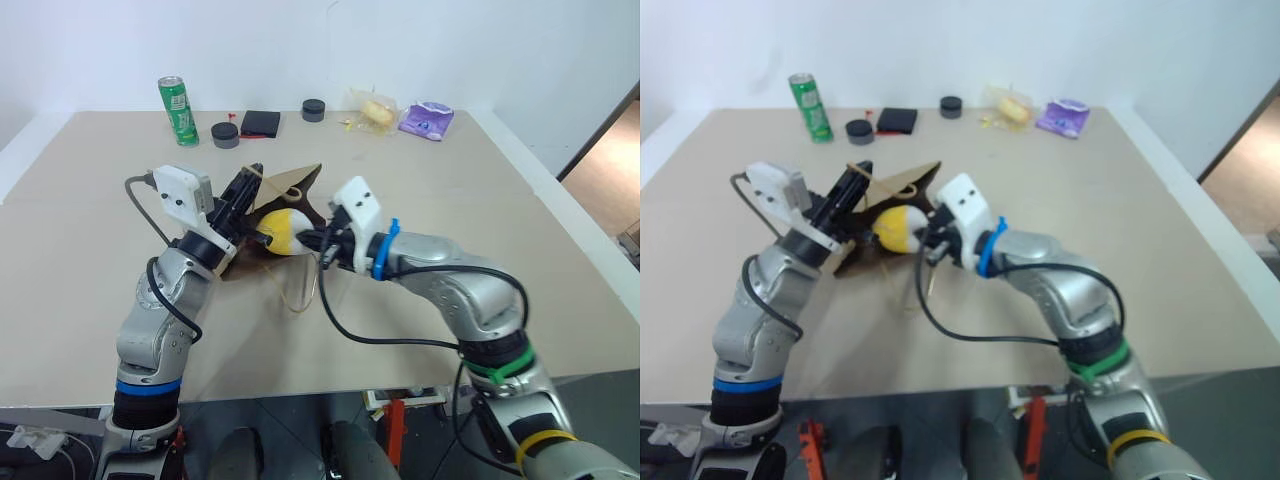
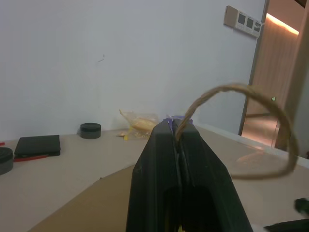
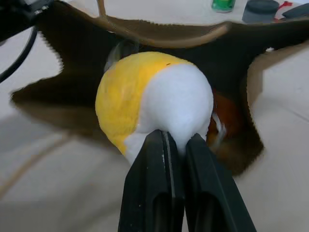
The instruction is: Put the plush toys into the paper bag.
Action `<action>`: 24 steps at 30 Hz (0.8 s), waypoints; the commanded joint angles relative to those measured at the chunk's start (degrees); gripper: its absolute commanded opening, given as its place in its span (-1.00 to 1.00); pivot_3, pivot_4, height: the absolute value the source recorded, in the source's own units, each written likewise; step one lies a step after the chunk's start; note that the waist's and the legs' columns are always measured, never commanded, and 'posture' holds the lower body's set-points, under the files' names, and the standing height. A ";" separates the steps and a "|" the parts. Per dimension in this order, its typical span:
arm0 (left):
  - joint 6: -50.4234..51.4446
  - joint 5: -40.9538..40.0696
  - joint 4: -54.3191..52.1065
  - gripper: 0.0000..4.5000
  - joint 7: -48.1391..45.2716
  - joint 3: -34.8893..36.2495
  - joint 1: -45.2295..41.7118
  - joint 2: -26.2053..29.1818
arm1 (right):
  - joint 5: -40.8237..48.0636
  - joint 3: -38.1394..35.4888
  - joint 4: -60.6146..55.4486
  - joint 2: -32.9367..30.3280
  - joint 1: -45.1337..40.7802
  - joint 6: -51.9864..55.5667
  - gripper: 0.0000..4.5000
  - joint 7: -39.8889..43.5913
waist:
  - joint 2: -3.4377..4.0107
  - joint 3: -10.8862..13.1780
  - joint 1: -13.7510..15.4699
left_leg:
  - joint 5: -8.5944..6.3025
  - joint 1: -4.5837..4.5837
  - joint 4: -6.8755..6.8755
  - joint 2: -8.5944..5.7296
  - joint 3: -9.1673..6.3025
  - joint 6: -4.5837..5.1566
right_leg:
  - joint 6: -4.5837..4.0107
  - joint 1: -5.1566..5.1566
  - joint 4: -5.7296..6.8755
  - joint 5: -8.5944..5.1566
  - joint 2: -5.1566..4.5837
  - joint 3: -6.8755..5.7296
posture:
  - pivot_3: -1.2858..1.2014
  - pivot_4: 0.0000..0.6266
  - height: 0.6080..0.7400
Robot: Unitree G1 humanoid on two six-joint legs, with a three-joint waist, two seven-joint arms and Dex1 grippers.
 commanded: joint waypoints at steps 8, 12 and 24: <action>-0.71 -0.03 -2.12 -1.00 1.04 0.32 -0.51 -0.43 | -8.43 3.83 13.78 10.61 -7.45 -8.13 -0.97 -1.15 | 0.00 0.00 0.04 | 0.00 -0.04 -0.01 0.02 -0.06 0.00 | -0.01 0.00 0.00 -0.01 0.00 -0.12 | 0.03 -0.52 1.00; -0.44 -0.08 -2.61 -1.00 1.39 0.19 -0.22 -0.56 | -11.44 4.27 16.11 12.44 -7.76 -11.10 -0.81 -1.05 | 0.00 0.00 0.03 | 0.00 -0.03 -0.01 0.04 -0.08 0.00 | -0.03 0.00 0.00 -0.01 0.01 -0.16 | 0.03 -0.52 1.00; 0.39 -0.65 -2.44 -1.00 2.30 0.38 -0.40 -0.61 | -3.45 -4.84 -8.48 2.82 2.49 -8.39 0.99 6.89 | -0.01 0.00 0.11 | -0.01 -0.06 -0.01 0.00 -0.09 -0.01 | 0.00 0.01 0.00 -0.05 -0.08 -0.19 | 0.03 -0.52 1.00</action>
